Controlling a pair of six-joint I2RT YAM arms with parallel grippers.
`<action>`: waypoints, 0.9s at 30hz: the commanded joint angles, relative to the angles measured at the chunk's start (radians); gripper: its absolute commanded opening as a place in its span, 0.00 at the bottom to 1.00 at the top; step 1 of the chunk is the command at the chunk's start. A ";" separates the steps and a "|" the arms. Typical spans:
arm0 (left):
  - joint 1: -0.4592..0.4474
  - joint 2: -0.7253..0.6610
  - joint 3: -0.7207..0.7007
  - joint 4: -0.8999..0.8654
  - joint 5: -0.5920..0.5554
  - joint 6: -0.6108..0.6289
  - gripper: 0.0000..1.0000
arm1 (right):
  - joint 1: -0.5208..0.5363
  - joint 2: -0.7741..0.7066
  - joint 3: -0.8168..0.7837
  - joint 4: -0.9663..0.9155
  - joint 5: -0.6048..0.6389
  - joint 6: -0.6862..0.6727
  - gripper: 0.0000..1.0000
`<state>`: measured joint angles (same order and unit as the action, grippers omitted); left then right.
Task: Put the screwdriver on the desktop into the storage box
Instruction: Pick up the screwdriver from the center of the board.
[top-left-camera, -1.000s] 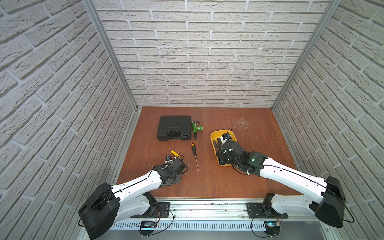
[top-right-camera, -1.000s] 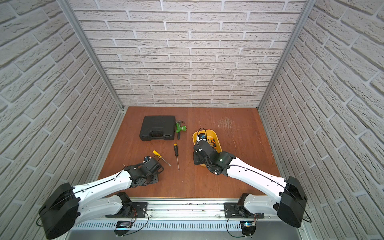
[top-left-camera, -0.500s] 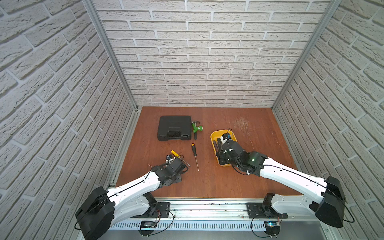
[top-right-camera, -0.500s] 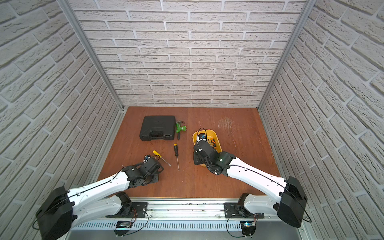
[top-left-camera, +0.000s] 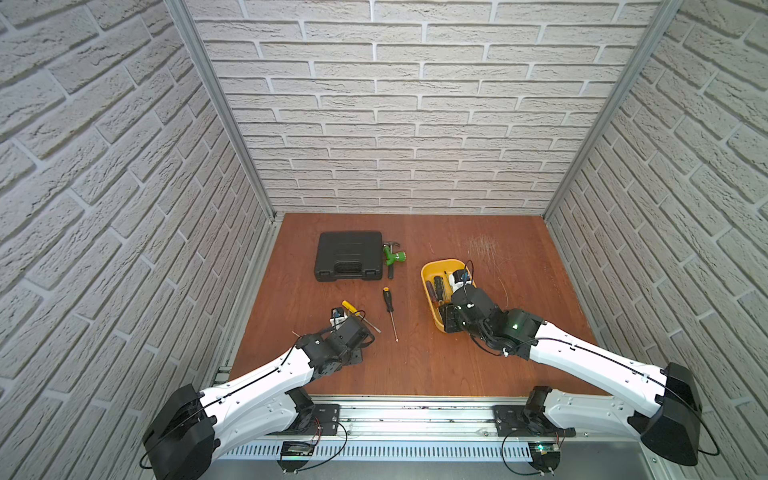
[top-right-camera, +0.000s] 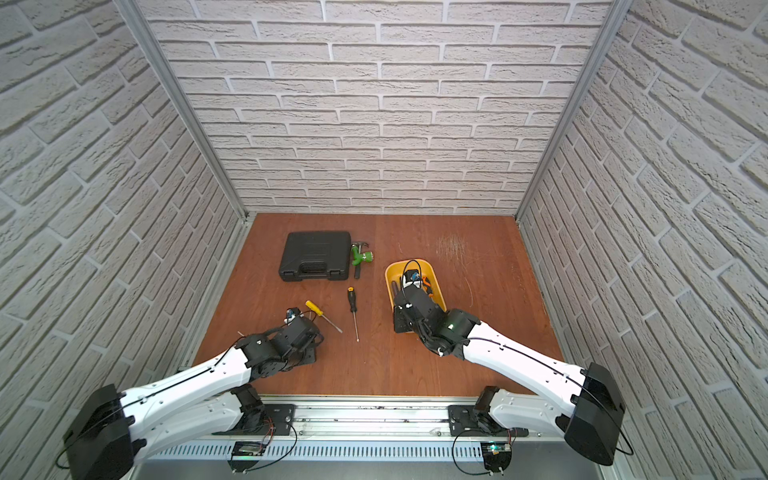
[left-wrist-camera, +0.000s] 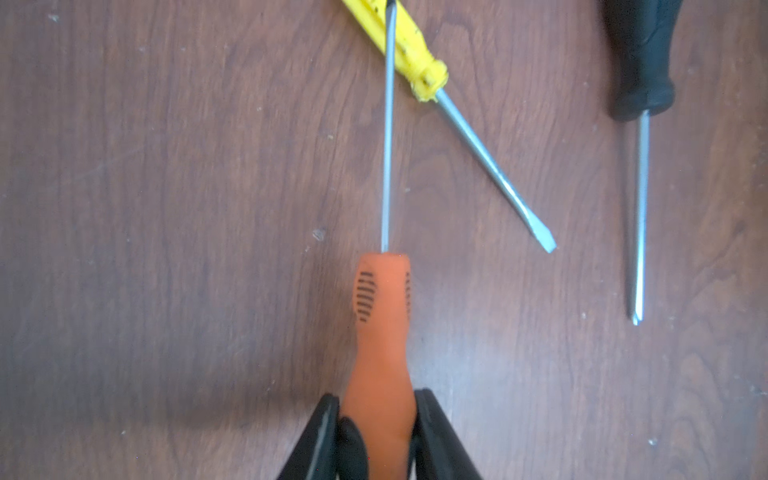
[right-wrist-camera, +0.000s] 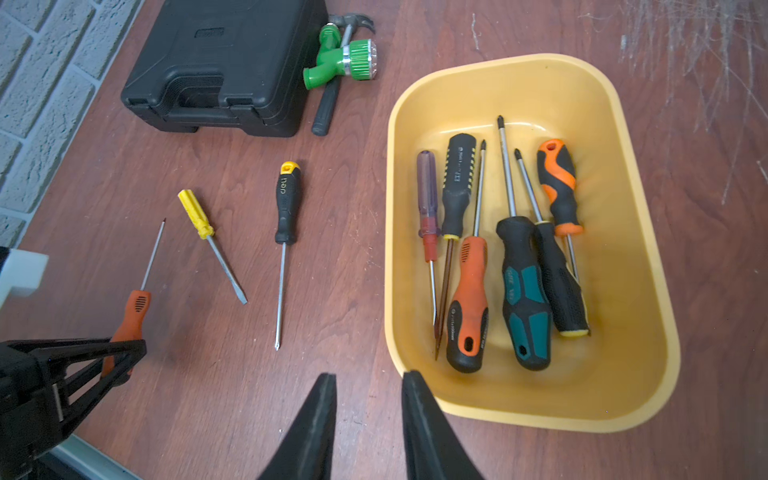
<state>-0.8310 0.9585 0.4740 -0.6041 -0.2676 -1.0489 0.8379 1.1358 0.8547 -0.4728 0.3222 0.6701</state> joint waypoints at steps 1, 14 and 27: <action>-0.005 -0.020 0.033 0.018 -0.036 0.014 0.00 | 0.003 -0.032 -0.015 0.032 0.079 0.030 0.28; -0.005 -0.075 0.098 0.023 -0.091 0.065 0.00 | -0.022 -0.030 -0.015 0.045 0.114 0.077 0.04; -0.002 -0.140 0.076 -0.005 -0.091 0.026 0.00 | -0.025 -0.039 -0.016 0.041 0.114 0.081 0.03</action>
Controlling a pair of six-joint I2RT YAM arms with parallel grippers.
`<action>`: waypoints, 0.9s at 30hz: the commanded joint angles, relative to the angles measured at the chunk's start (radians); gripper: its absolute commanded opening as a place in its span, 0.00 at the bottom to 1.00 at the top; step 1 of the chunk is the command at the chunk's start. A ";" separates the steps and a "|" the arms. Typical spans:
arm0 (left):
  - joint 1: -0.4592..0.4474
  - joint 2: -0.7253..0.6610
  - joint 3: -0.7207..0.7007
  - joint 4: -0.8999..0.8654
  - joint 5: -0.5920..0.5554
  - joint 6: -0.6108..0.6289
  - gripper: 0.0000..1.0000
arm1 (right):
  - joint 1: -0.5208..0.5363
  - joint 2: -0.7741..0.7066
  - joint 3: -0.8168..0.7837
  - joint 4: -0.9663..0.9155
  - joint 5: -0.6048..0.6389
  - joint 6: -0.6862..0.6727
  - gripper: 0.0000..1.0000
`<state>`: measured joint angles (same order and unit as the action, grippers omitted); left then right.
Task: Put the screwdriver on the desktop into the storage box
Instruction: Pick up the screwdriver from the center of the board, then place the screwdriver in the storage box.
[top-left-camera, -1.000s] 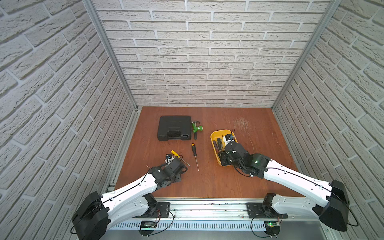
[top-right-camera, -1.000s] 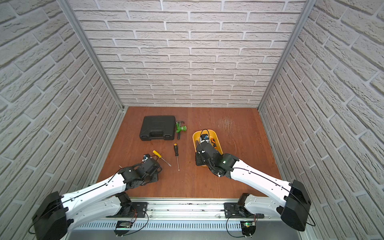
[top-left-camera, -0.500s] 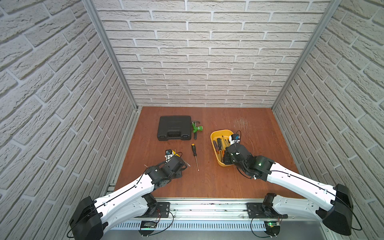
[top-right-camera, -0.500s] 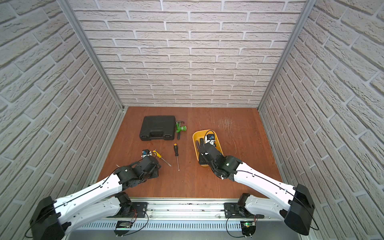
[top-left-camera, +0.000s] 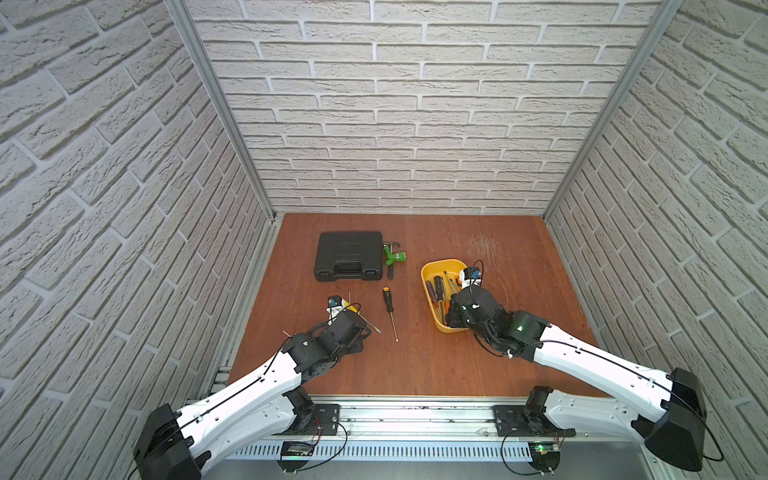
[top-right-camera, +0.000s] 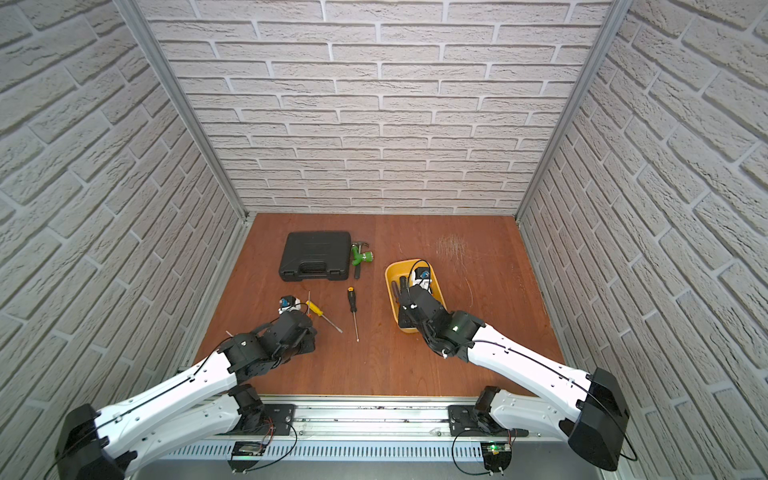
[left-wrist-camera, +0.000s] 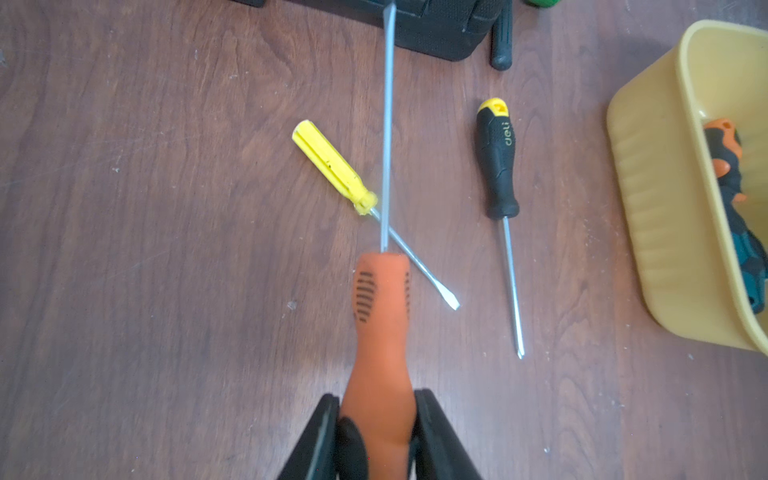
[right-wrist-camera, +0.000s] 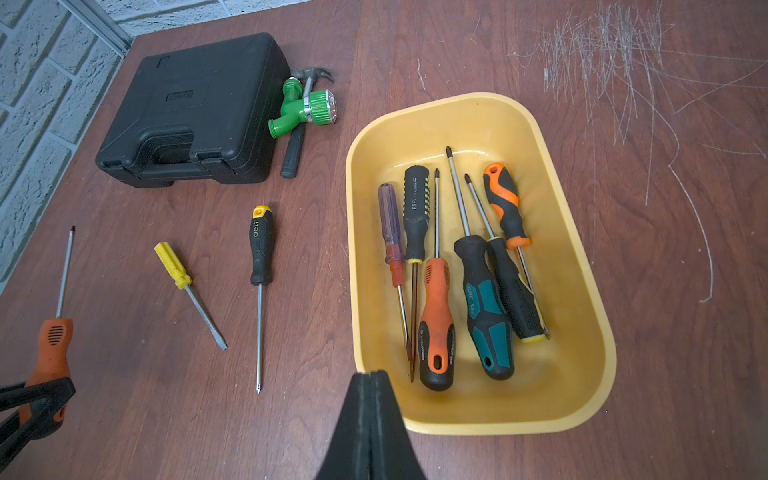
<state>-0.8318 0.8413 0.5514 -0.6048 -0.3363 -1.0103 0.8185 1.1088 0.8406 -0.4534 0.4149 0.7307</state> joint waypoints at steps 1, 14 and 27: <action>-0.002 -0.030 -0.004 -0.007 -0.022 -0.017 0.00 | -0.006 -0.012 -0.006 0.024 0.022 0.024 0.03; 0.000 -0.024 0.007 0.045 -0.013 -0.031 0.00 | -0.009 -0.028 -0.022 0.022 0.030 0.026 0.03; 0.000 -0.039 0.022 0.029 -0.012 -0.051 0.00 | -0.013 -0.046 -0.044 0.037 0.040 0.027 0.03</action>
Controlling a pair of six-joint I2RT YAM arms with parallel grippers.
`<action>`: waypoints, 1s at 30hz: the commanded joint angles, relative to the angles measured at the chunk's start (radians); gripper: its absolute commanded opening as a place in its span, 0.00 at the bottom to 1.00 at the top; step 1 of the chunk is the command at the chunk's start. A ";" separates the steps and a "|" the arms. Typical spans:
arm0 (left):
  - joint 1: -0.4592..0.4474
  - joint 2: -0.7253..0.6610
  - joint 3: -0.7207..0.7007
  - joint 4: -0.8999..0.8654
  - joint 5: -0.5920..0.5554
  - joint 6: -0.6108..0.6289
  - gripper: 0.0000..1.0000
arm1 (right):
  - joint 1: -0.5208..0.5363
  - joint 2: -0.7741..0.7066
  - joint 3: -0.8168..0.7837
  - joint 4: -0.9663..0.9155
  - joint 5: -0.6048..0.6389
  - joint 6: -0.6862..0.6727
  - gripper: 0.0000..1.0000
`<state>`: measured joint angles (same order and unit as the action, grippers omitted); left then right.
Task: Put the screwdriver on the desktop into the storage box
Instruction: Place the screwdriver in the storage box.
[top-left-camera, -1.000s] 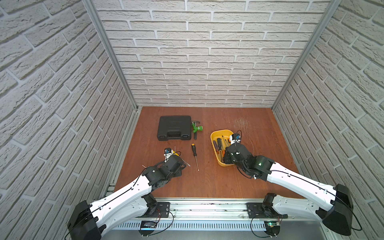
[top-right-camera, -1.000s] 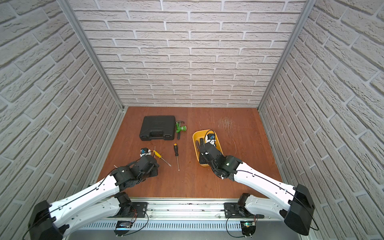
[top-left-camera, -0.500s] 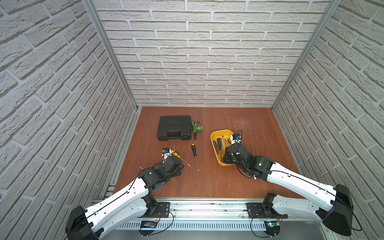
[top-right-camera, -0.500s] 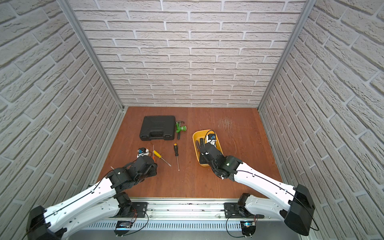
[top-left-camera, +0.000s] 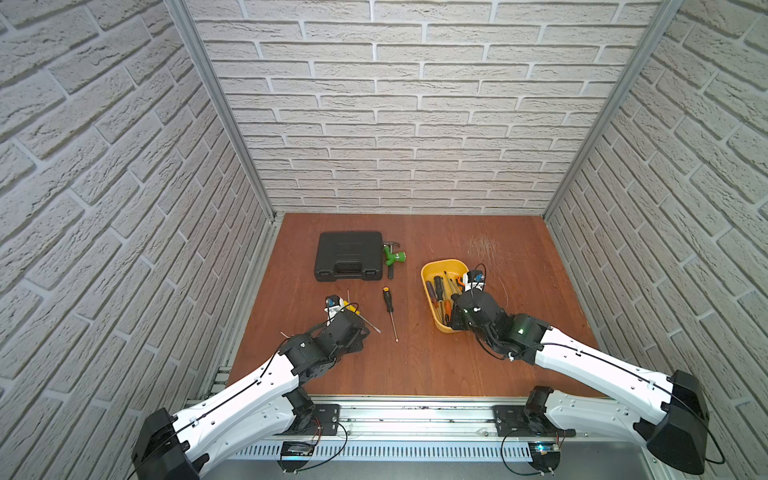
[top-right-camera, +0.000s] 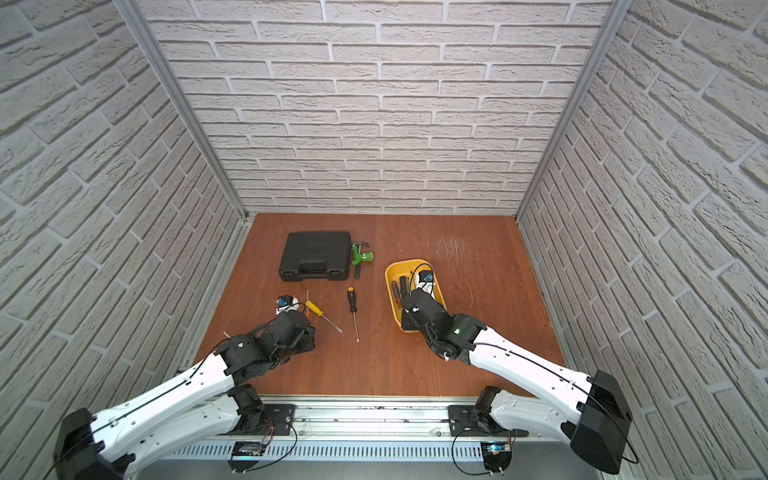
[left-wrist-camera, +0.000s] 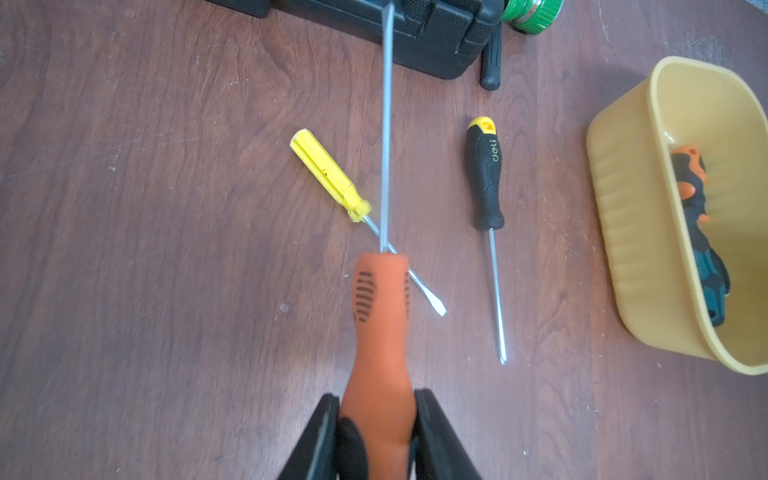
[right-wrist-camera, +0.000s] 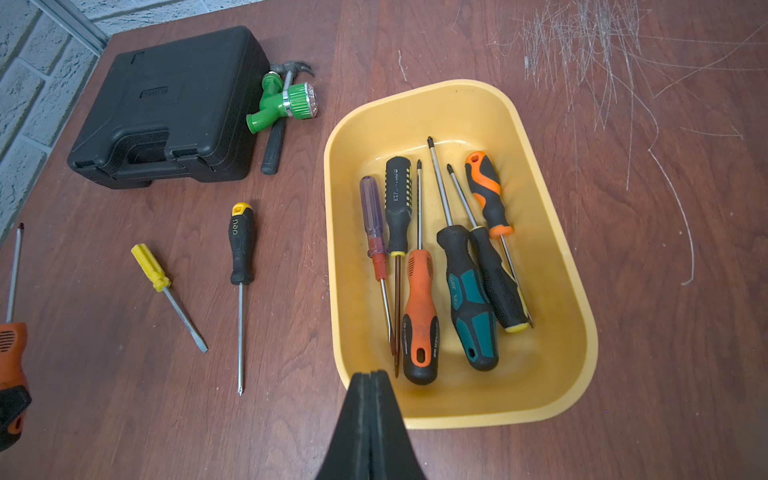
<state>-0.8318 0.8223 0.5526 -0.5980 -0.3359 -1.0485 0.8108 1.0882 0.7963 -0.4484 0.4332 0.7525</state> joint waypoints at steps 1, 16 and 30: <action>0.000 -0.023 0.020 0.024 -0.009 -0.014 0.00 | -0.005 -0.027 0.001 0.030 0.022 0.005 0.03; -0.067 0.001 0.020 0.125 0.008 -0.048 0.00 | -0.006 -0.077 0.080 -0.083 0.039 -0.013 0.03; -0.131 0.062 0.062 0.170 -0.023 -0.084 0.00 | -0.005 -0.153 0.109 -0.141 0.056 -0.023 0.03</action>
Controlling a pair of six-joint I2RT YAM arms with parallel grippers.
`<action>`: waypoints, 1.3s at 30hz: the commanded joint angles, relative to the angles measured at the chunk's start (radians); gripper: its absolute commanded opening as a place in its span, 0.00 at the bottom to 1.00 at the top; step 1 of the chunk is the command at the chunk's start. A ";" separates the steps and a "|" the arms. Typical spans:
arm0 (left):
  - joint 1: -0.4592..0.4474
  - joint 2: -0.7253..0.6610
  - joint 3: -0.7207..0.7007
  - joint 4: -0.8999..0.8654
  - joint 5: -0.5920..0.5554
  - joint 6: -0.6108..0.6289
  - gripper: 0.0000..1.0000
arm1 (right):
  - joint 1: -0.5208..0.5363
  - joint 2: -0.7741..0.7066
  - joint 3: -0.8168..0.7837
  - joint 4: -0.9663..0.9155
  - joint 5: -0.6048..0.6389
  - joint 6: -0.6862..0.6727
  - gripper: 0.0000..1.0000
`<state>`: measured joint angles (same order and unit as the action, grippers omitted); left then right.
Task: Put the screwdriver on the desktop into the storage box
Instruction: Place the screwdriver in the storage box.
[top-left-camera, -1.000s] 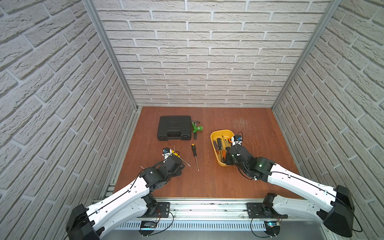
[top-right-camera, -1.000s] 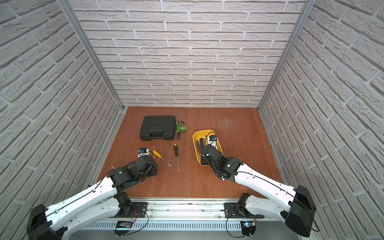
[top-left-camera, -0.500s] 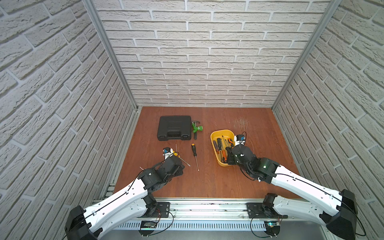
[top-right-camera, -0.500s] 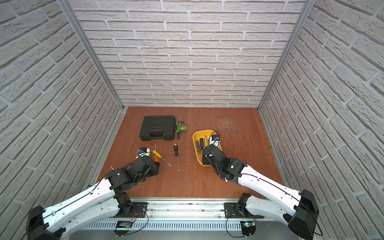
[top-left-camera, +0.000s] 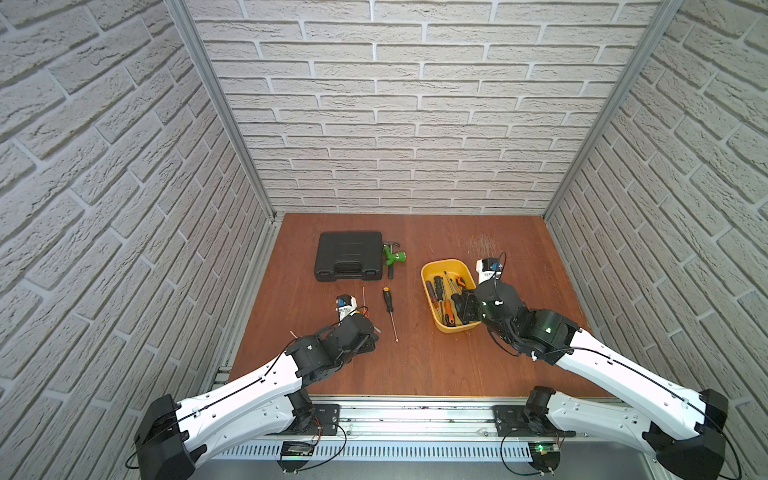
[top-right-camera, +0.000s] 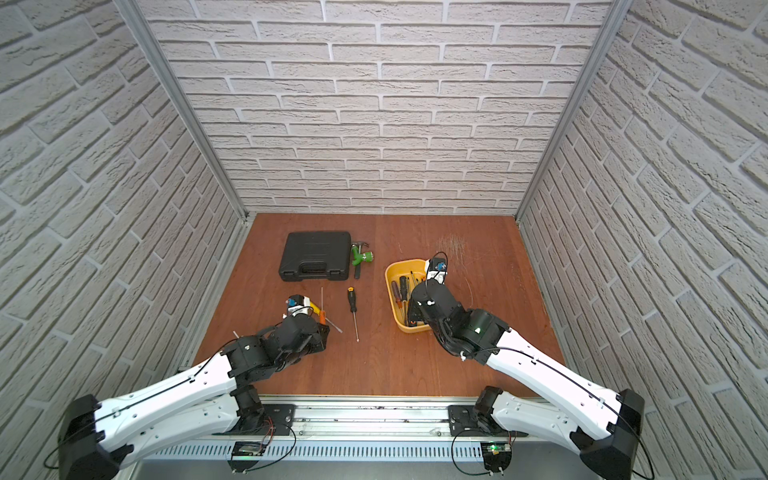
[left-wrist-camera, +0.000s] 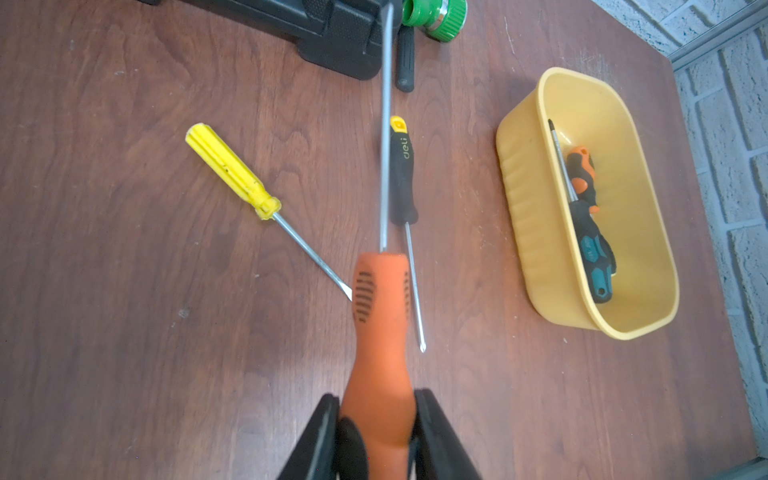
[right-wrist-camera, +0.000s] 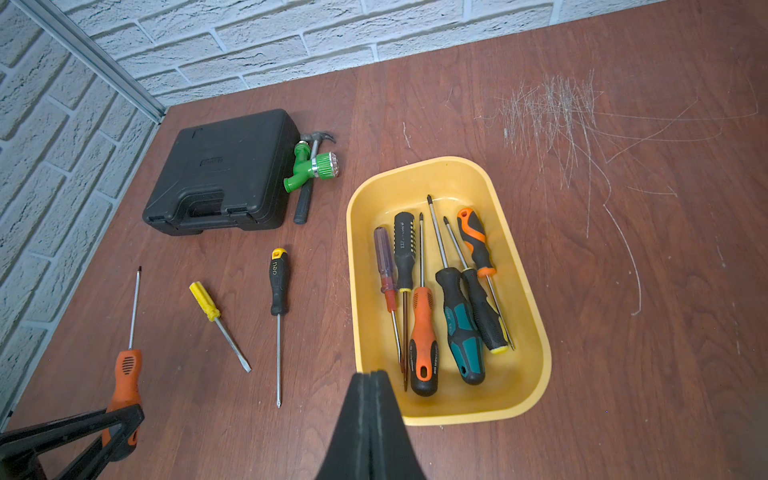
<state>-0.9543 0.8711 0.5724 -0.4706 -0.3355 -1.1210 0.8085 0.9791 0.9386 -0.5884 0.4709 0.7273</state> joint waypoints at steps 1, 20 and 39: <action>-0.009 0.021 0.051 0.043 -0.051 -0.018 0.00 | -0.003 -0.060 -0.041 -0.005 0.017 0.004 0.03; -0.015 0.410 0.270 0.210 0.051 0.028 0.00 | -0.011 -0.106 0.000 -0.166 0.160 -0.030 0.03; -0.006 0.779 0.639 0.284 0.168 0.033 0.00 | -0.088 -0.073 0.086 -0.318 0.127 -0.022 0.06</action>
<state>-0.9630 1.6218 1.1778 -0.2337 -0.2062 -1.0775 0.7277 0.8955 0.9890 -0.8711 0.6003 0.6994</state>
